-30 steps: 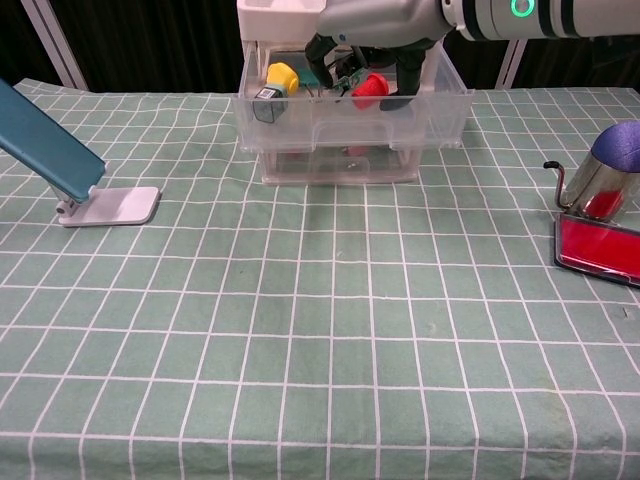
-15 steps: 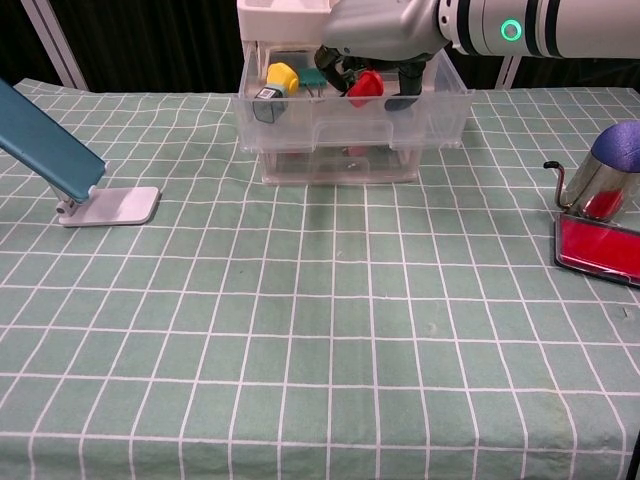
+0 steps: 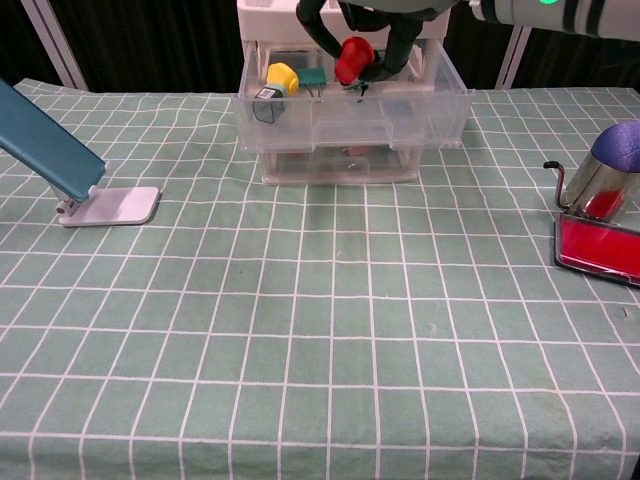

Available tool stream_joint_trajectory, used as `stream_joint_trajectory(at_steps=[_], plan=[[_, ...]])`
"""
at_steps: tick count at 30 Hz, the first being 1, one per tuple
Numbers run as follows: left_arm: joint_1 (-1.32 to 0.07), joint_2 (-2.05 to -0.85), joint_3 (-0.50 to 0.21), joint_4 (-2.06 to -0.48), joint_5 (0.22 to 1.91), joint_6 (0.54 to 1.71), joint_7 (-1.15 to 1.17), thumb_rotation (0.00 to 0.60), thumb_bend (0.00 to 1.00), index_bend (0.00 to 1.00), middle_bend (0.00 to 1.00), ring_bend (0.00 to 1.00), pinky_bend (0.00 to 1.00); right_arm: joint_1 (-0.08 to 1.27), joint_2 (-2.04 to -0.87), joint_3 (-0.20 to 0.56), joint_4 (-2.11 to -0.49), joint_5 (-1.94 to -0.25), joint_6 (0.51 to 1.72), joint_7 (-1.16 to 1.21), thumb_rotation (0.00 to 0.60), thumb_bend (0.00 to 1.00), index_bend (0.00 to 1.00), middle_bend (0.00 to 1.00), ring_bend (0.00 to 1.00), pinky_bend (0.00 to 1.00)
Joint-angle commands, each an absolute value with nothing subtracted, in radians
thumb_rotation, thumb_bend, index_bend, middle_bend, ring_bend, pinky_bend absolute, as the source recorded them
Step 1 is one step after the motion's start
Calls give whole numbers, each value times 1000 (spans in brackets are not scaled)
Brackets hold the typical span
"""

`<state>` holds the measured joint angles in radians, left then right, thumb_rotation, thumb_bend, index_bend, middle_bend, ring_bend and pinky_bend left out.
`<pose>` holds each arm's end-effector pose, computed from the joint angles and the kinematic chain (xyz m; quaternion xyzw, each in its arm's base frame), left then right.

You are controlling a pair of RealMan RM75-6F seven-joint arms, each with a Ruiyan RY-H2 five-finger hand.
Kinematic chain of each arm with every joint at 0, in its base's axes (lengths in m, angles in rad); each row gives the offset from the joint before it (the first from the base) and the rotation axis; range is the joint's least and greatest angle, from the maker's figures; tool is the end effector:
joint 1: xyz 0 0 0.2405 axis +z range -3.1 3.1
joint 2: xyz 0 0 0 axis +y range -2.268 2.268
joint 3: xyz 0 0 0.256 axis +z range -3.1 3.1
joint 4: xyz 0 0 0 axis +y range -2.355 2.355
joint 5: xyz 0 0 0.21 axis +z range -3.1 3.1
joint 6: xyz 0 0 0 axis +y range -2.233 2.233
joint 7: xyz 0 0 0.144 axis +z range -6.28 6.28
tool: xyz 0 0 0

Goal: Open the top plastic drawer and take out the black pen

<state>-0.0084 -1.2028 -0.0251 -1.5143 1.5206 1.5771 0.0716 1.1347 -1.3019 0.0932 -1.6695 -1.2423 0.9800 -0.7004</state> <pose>-0.3290 0.1518 0.1485 -0.5873 -0.3608 -0.3632 0.6269 -0.0129 -0.3590 0.0404 0.8457 0.0112 0.3587 0.3950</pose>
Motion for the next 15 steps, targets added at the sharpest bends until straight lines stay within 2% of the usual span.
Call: stream_joint_trajectory(at_steps=[1, 4, 8, 15], plan=[[-10, -1201, -26, -1518, 1524, 1578, 75, 600, 0, 118, 74, 85, 197, 1047, -1237, 70, -1803, -1399, 1085, -564, 600, 266, 664, 947, 927, 958], [-13, -1199, -26, -1526, 1529, 1577, 83, 600, 0, 118, 73, 85, 197, 997, -1239, 15, -1840, -1500, 1116, -487, 600, 268, 656, 947, 927, 958], [-16, -1197, -27, -1540, 1536, 1578, 95, 600, 0, 118, 74, 86, 197, 965, -1299, -62, -1804, -1591, 1076, -461, 600, 266, 636, 947, 927, 958], [-14, -1194, -24, -1554, 1543, 1583, 108, 600, 0, 118, 73, 85, 197, 941, -1456, -106, -1655, -1663, 1007, -508, 600, 266, 594, 947, 926, 957]])
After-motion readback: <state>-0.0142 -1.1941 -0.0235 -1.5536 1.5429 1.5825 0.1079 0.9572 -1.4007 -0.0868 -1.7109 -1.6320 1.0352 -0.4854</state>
